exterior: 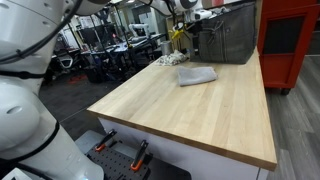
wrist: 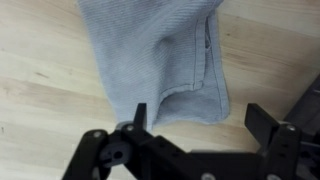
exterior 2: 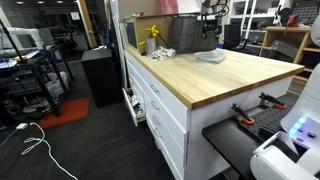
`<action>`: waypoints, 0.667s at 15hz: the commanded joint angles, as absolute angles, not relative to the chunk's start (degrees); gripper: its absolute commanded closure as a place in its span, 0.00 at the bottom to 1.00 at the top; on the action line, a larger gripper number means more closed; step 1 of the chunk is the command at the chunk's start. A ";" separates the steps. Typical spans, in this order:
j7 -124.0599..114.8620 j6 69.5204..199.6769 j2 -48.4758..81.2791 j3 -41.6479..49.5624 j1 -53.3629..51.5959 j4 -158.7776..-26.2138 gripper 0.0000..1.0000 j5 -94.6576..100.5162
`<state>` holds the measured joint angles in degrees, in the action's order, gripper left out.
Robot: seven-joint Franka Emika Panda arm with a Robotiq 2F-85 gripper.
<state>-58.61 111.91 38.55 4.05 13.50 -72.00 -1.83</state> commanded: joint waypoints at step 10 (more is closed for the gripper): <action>-32.68 125.00 21.49 8.03 7.72 -104.25 0.86 -0.57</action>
<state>-33.77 119.02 23.00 5.93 10.52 -98.21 -2.50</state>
